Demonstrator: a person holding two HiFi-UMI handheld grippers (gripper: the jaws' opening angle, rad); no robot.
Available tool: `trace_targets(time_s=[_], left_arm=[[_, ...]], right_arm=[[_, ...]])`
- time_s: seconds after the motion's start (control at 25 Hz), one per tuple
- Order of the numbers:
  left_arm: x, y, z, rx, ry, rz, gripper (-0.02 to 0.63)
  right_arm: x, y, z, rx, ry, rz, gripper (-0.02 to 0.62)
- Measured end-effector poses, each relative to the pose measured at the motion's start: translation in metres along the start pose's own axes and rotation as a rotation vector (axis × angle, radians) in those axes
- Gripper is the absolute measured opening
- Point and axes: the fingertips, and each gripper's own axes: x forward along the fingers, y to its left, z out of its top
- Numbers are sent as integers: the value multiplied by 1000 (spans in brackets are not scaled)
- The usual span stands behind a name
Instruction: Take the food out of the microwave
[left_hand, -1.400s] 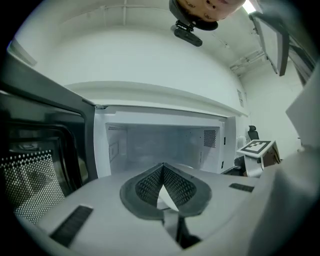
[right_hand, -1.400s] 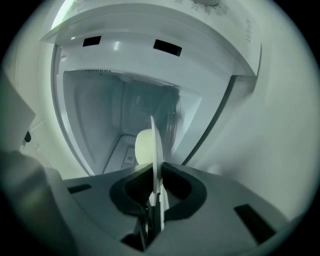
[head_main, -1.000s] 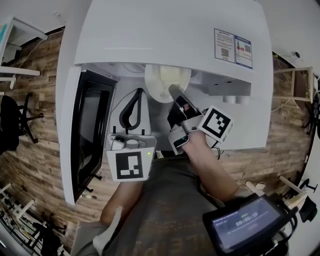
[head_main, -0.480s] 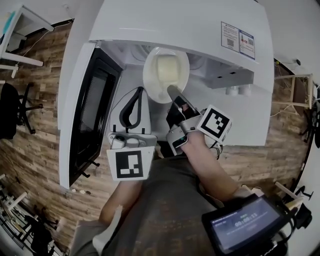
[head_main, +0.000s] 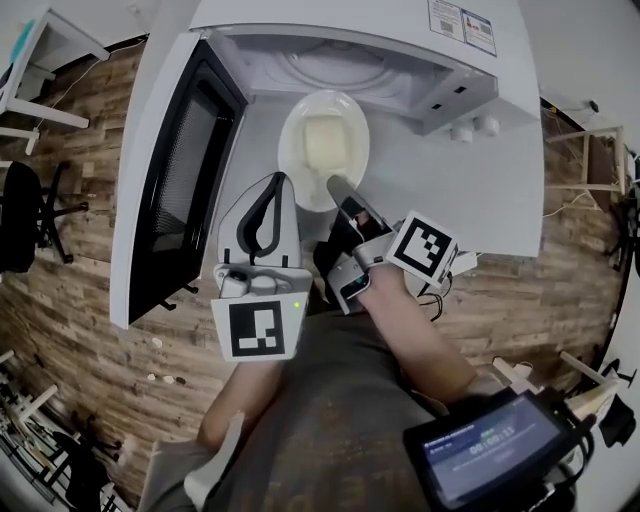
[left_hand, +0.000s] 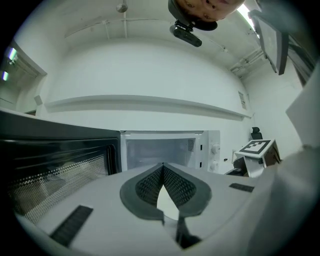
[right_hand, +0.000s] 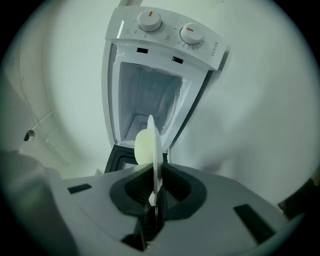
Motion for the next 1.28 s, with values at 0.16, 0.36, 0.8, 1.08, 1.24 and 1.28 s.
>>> trace_targets(time_s=[0.16, 0.36, 0.8, 1.08, 1.24, 1.28], left_arm=[[-23, -5, -5, 12, 7, -7, 6], [-41, -11, -18, 20, 22, -12, 6], [-50, -7, -53, -3, 66, 8, 6], [-45, 0, -52, -15, 64, 34, 6], [-44, 3, -54, -21, 67, 44, 6], [-44, 3, -54, -22, 68, 45, 6]], right_arm=[[-17, -6, -20, 6, -2, -14, 41], [-29, -21, -40, 36, 2, -32, 41], [-27, -71, -48, 75, 6, -122, 44], [-20, -79, -51, 70, 45, -166, 51], [-18, -78, -53, 60, 51, -184, 54], [-18, -77, -53, 58, 51, -184, 54]])
